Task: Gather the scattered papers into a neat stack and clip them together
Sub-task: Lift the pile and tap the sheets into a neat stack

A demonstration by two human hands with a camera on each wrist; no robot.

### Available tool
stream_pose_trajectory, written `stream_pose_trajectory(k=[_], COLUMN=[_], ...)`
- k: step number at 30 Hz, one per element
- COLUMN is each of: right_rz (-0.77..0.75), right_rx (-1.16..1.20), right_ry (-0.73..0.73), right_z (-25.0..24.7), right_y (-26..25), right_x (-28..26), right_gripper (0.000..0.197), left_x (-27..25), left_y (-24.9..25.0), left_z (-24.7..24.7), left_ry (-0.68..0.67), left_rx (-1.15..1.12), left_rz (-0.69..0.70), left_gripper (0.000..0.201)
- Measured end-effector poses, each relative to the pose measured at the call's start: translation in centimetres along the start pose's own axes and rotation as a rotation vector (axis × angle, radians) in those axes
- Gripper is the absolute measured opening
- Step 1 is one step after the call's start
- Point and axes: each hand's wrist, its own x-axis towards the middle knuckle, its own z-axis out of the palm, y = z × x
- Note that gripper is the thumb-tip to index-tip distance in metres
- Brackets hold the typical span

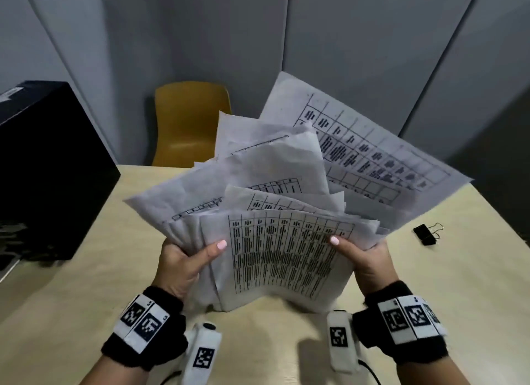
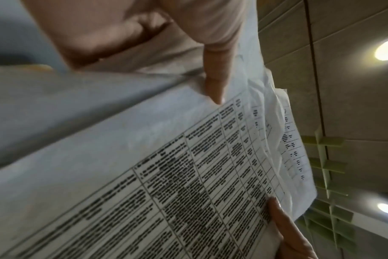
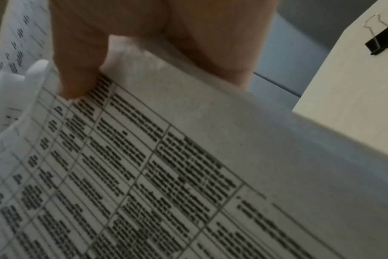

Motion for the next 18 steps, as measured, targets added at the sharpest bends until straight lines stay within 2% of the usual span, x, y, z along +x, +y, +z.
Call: stream_pose_trajectory(k=[2,4,6,8,9,10,12,15,18], right_rz=[-0.007,-0.013,-0.020,-0.004,0.018,0.035,0.050,0.036,0.016], right_rx=[-0.006,-0.006,0.022,0.027,0.020,0.016,0.003,-0.049,-0.095], right_ry=[-0.055,-0.087,-0.066,-0.016,0.002,-0.004,-0.029,0.033,0.096], right_z=[0.5,0.7,0.6,0.3,0.5,0.6,1.0,1.4,1.2], right_y=[-0.1,0.1,0.1,0.4,0.4,0.4,0.8,1.1,1.3], right_x=[0.1,0.4,0.6,0.5,0.4,0.3,0.0,0.1,0.2], right_gripper=[0.052,0.048,0.048,0.063,0.063,0.055,0.038,0.032,0.031], left_x=[-0.1,-0.2,-0.1,0.0,0.0,-0.1,-0.2,-0.2,-0.3], left_y=[0.2,0.2,0.1,-0.2,-0.4,-0.5,-0.9,-1.0,0.0], left_z=[0.4,0.9,0.9,0.7,0.8,1.1,1.5,2.1,2.4], left_ry=[-0.056,-0.091,-0.067,-0.026,-0.013,0.006,0.069,0.163,0.140], left_rx=[-0.031,-0.032,-0.048,-0.059,-0.031,0.007,0.066,0.122,0.123], left_rz=[0.012,0.026,-0.006,-0.046,-0.060,-0.070,-0.077,-0.052,0.000], left_gripper=[0.038,0.044,0.036,0.037,0.038,0.034,0.015,0.017,0.022])
